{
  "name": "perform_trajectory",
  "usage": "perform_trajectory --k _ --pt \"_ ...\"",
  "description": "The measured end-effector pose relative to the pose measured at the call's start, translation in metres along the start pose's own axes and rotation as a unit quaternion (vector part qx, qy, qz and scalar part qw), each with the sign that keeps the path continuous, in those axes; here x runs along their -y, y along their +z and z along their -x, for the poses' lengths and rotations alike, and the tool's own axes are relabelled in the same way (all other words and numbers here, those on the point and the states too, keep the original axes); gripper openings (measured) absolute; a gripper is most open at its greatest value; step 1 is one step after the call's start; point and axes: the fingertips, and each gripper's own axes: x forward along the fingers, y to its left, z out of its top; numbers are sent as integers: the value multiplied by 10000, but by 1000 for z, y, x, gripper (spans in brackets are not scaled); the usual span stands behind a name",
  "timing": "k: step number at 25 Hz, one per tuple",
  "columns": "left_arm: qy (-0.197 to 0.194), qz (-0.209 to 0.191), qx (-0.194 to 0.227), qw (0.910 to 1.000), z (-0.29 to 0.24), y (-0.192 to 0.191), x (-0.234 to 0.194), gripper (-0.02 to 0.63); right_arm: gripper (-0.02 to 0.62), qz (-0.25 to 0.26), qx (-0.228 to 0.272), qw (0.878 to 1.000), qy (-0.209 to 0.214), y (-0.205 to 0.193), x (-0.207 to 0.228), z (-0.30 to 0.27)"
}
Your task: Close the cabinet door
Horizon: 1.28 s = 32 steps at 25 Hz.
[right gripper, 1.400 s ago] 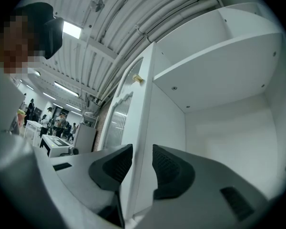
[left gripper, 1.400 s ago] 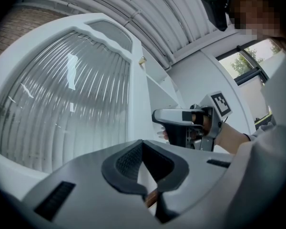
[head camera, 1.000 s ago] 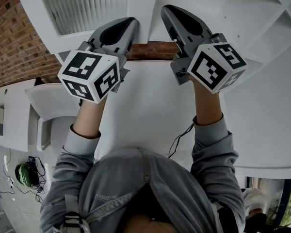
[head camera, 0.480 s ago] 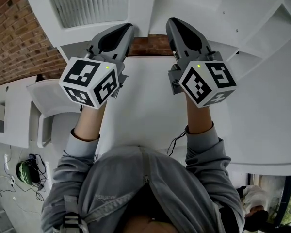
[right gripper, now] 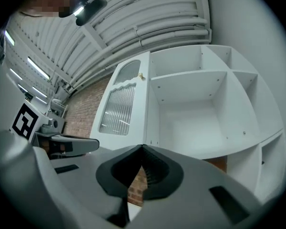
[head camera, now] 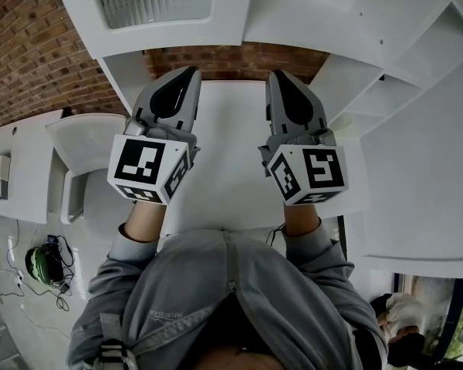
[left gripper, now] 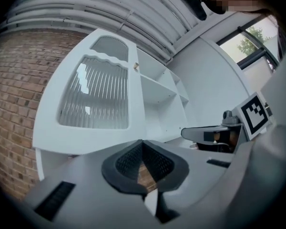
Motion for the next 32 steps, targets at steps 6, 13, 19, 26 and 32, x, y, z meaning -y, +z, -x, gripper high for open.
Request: perform_trajectory --k 6,13,19,26,32 --pt "298 61 -213 9993 30 -31 -1 5 26 56 -174 9997 -176 -29 -12 25" --pt "475 156 -455 9977 58 -60 6 5 26 199 -386 9988 -235 -60 -27 51" --pt "597 130 -607 9963 76 -76 9 5 26 182 -484 9986 -125 -74 -38 58" --pt "515 179 -680 9962 81 -83 18 5 26 93 -392 9992 28 -72 -48 58" --pt "472 219 -657 9965 82 -82 20 5 26 85 -364 9993 43 -71 -52 59"
